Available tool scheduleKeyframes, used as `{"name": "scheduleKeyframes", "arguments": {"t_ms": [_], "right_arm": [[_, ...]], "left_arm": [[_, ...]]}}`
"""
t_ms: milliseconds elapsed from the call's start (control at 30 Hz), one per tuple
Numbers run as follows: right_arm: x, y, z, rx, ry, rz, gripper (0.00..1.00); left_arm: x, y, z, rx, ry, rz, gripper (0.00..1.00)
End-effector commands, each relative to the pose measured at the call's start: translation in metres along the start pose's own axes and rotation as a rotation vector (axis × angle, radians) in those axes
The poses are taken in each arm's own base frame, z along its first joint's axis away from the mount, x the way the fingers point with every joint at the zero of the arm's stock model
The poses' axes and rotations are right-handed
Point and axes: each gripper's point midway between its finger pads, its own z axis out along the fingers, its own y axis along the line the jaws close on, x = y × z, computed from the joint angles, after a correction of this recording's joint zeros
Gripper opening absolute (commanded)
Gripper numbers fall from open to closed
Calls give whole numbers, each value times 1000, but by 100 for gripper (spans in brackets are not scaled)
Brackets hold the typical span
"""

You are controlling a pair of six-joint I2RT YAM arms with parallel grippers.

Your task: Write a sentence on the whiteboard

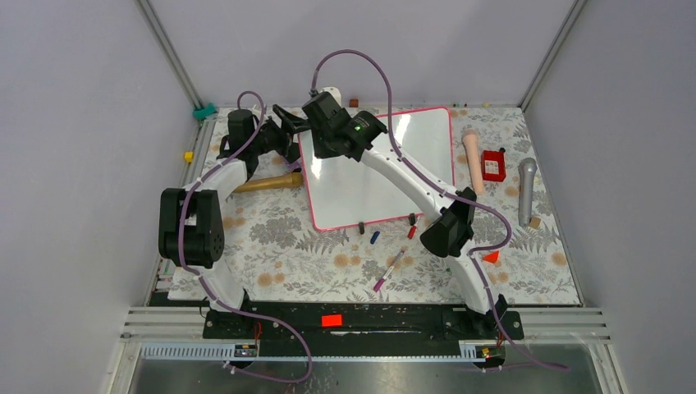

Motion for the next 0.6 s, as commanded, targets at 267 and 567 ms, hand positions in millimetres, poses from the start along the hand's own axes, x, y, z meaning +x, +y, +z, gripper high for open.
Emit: {"name": "scheduleKeyframes", "arguments": {"t_ms": [267, 567], "right_arm": [[-4, -9, 11, 27, -16, 20, 0], [-10, -11, 9, 26, -30, 30, 0]], "left_arm": [[7, -35, -11, 93, -13, 45, 84], [8, -38, -13, 102, -10, 47, 84]]}}
